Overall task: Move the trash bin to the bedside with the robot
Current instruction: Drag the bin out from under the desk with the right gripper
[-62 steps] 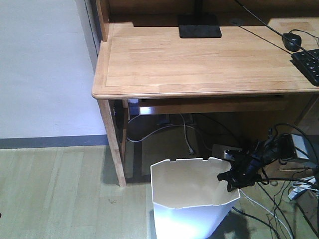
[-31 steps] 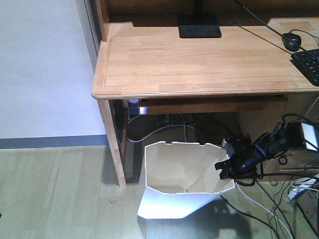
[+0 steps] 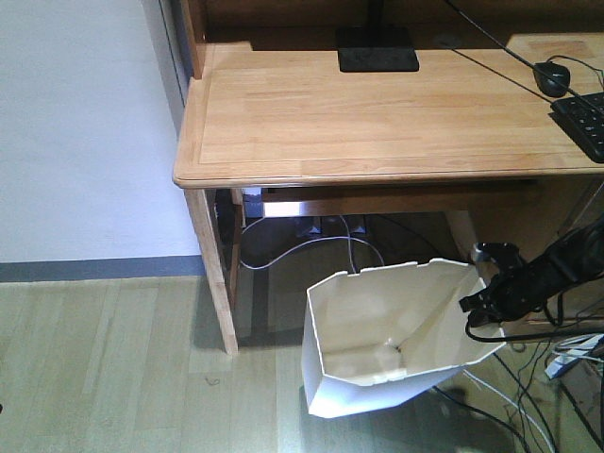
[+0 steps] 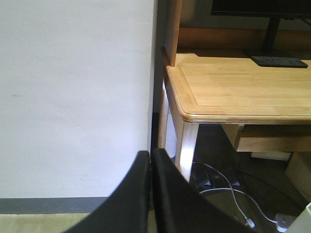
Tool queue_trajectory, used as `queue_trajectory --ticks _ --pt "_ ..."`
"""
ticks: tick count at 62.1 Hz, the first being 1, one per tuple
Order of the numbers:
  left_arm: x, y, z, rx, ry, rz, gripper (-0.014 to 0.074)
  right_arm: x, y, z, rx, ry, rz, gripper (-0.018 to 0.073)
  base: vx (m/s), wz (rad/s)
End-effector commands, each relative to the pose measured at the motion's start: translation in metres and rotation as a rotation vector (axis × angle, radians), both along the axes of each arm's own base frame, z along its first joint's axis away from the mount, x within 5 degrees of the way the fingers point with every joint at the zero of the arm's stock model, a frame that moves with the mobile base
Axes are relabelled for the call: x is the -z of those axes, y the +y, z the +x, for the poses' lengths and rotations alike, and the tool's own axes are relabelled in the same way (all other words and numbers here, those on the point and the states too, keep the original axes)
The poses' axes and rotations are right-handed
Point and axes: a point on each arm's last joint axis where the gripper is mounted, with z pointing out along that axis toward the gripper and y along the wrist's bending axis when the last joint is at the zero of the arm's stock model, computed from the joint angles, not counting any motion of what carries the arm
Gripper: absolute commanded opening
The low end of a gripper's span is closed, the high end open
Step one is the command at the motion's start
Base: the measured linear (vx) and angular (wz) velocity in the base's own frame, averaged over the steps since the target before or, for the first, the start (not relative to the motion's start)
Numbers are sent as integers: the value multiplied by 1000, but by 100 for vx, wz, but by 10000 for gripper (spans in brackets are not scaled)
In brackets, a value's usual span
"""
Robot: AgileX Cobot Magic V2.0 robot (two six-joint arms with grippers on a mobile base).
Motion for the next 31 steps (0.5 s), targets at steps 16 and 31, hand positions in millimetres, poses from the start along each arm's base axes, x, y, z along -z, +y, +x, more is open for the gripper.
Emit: queue_trajectory --ticks 16,31 --pt "-3 0 0 -4 -71 -10 -6 -102 18 -10 13 -89 140 -5 0 0" --pt "-3 0 0 -4 -71 -10 -6 -111 20 -16 21 -90 148 -5 0 0"
